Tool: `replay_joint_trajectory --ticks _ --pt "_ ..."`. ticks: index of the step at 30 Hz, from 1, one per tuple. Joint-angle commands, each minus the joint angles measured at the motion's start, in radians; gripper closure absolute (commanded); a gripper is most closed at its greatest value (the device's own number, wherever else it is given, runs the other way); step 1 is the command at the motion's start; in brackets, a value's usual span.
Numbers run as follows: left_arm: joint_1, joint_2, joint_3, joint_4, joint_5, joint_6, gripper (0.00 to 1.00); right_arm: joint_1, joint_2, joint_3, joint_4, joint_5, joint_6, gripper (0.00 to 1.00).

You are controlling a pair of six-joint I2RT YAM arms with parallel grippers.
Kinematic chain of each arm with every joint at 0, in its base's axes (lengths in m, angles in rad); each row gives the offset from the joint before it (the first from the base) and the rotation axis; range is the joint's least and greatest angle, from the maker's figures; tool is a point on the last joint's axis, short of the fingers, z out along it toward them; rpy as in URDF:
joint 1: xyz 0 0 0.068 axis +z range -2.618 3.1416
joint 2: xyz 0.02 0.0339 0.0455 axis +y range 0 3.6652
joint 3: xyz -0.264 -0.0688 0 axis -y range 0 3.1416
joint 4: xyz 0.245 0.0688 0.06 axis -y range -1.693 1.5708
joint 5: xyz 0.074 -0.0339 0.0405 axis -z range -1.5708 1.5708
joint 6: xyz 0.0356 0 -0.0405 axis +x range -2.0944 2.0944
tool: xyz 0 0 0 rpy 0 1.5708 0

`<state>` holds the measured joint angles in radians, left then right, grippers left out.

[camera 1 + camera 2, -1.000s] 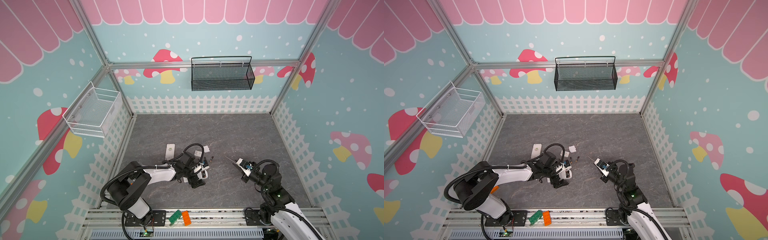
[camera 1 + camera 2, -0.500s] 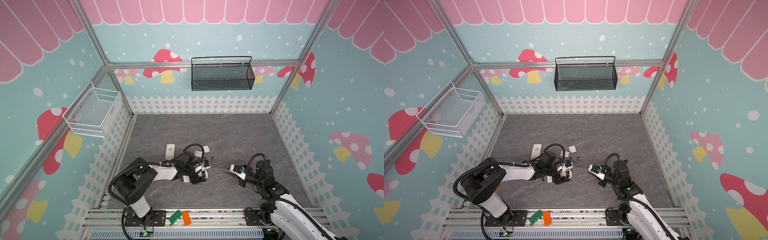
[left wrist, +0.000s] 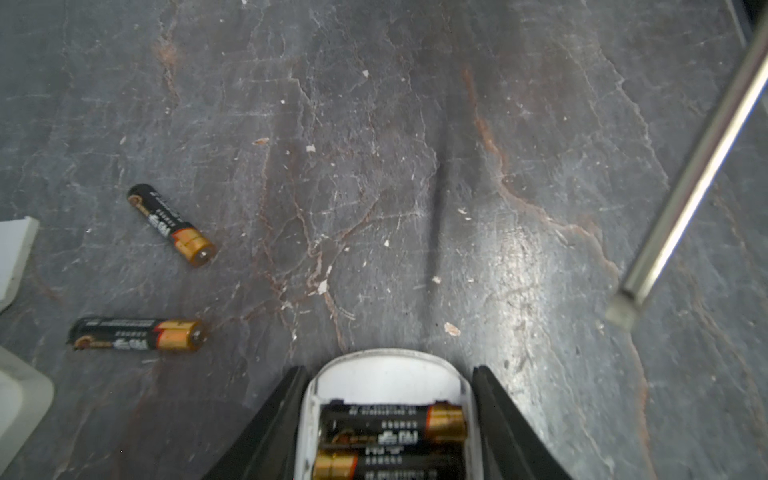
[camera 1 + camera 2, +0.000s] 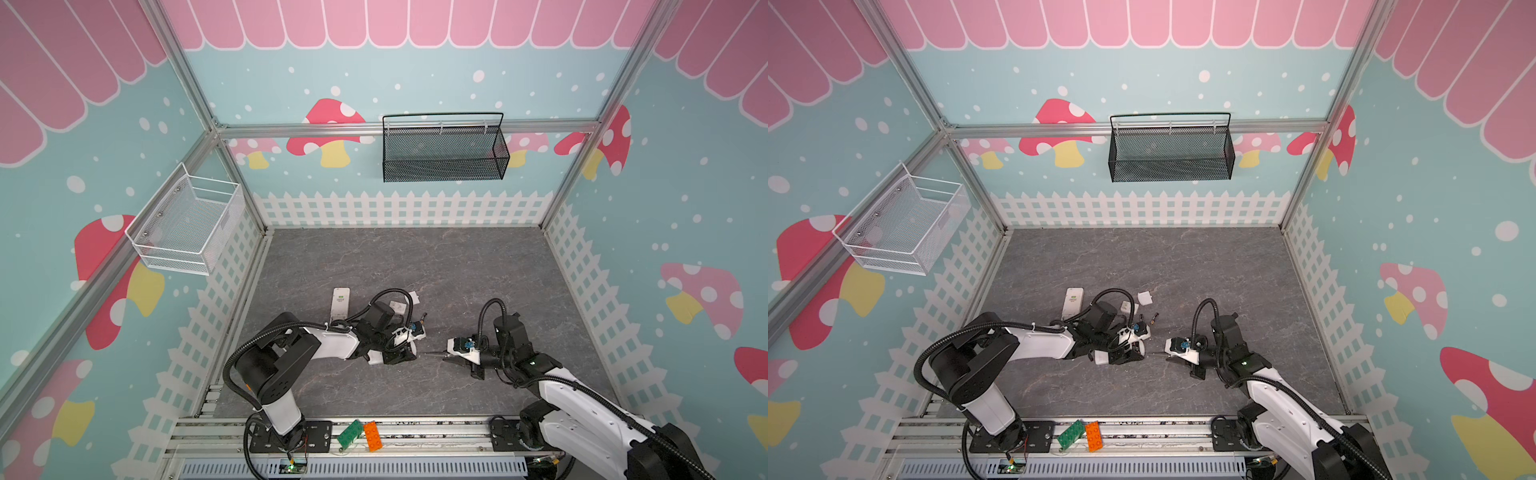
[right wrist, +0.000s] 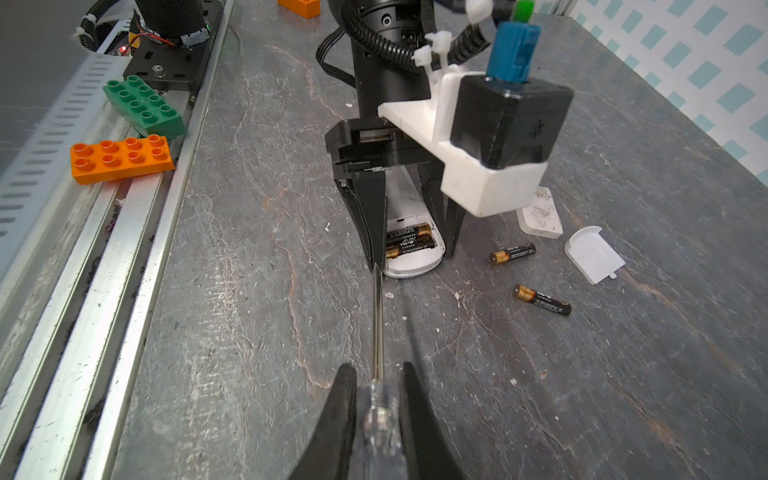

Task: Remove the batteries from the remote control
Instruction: 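Move the screwdriver tip with the right gripper toward the remote's battery compartment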

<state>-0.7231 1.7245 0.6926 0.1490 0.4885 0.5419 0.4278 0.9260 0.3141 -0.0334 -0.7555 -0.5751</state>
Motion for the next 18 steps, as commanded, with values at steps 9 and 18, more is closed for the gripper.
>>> replay_joint_trajectory --ticks 9,18 --pt "-0.035 0.008 -0.002 -0.176 0.064 0.197 0.48 0.064 0.071 0.052 -0.032 -0.019 -0.101 1.0" --pt "-0.012 0.03 0.008 -0.207 0.089 0.354 0.53 0.073 0.068 0.019 0.043 0.04 -0.094 1.0"
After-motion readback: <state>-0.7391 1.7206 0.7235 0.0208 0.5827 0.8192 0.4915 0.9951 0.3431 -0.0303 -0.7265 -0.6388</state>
